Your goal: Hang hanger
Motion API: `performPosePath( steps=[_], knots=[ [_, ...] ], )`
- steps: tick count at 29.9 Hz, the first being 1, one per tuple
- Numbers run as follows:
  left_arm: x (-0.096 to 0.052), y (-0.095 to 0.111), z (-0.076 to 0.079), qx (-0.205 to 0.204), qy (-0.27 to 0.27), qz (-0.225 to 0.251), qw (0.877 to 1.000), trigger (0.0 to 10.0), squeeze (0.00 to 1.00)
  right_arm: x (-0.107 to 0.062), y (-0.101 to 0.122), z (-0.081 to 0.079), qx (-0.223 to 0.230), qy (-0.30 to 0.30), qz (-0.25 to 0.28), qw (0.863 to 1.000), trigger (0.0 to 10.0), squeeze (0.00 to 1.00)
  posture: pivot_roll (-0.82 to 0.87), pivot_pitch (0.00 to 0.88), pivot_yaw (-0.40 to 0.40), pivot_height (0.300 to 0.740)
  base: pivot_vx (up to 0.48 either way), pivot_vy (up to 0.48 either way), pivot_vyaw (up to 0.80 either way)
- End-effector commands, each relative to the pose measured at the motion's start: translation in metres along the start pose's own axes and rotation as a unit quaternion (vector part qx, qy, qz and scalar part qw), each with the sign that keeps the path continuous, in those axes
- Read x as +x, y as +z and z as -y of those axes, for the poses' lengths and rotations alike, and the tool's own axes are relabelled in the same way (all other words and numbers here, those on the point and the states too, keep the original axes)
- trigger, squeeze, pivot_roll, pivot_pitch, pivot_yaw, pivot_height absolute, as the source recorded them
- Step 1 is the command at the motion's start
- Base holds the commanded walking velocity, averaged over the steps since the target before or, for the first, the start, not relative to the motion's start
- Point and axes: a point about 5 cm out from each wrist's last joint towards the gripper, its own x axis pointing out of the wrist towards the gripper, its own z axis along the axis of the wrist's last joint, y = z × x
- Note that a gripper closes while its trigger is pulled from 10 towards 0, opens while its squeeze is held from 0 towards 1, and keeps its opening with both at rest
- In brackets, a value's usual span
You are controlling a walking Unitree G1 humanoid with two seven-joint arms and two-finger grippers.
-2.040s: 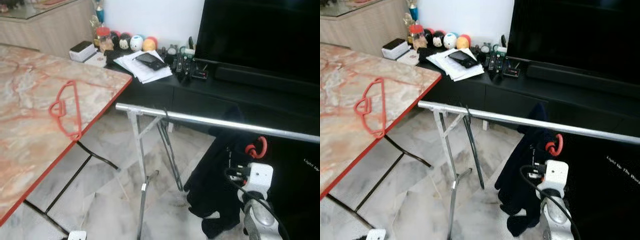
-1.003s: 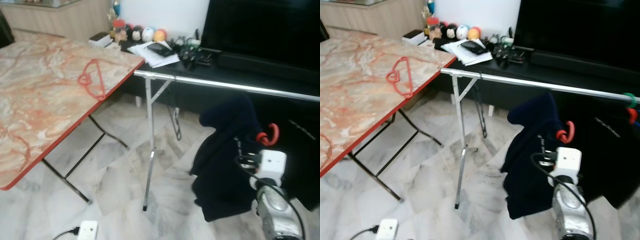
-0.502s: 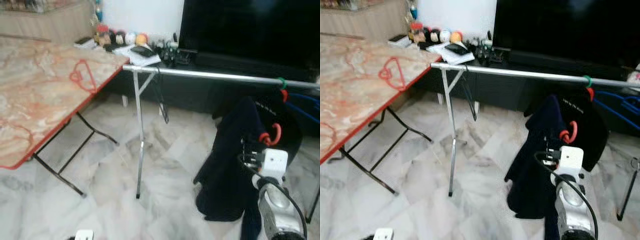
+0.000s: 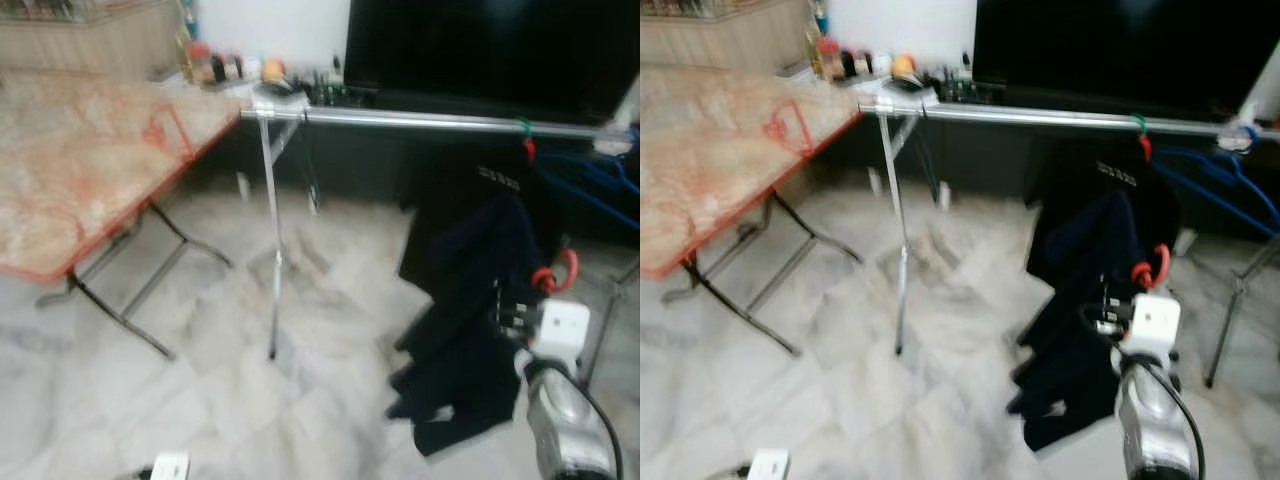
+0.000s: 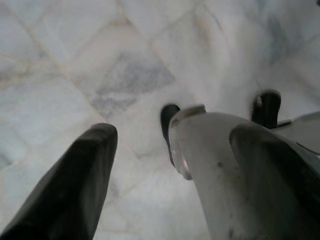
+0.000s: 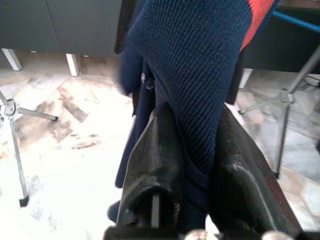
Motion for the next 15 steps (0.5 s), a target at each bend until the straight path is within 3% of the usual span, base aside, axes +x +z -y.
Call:
performPosePath(
  steps=[1, 8, 15],
  knots=[
    [0.001, 0.001, 0.006, -0.008, -0.002, 0.001, 1.0, 10.0, 0.0, 0.009, 0.019, -0.005, -0.004, 0.008, 0.034, 0.999, 10.0, 0.0, -0.04, 0.0, -0.084, 0.74, 0.0, 0.0, 0.0],
    [0.0, -0.005, 0.012, -0.002, -0.006, -0.011, 1.0, 10.0, 0.0, 0.012, 0.023, -0.003, 0.005, 0.003, 0.037, 0.999, 10.0, 0.0, -0.05, 0.0, -0.075, 0.74, 0.0, 0.0, 0.0],
    [-0.002, -0.014, 0.006, -0.02, 0.005, -0.025, 0.999, 10.0, 0.0, 0.009, 0.011, 0.001, -0.001, 0.003, 0.016, 1.0, 10.0, 0.0, -0.03, 0.0, -0.086, 0.74, 0.0, 0.051, 0.0]
  ],
)
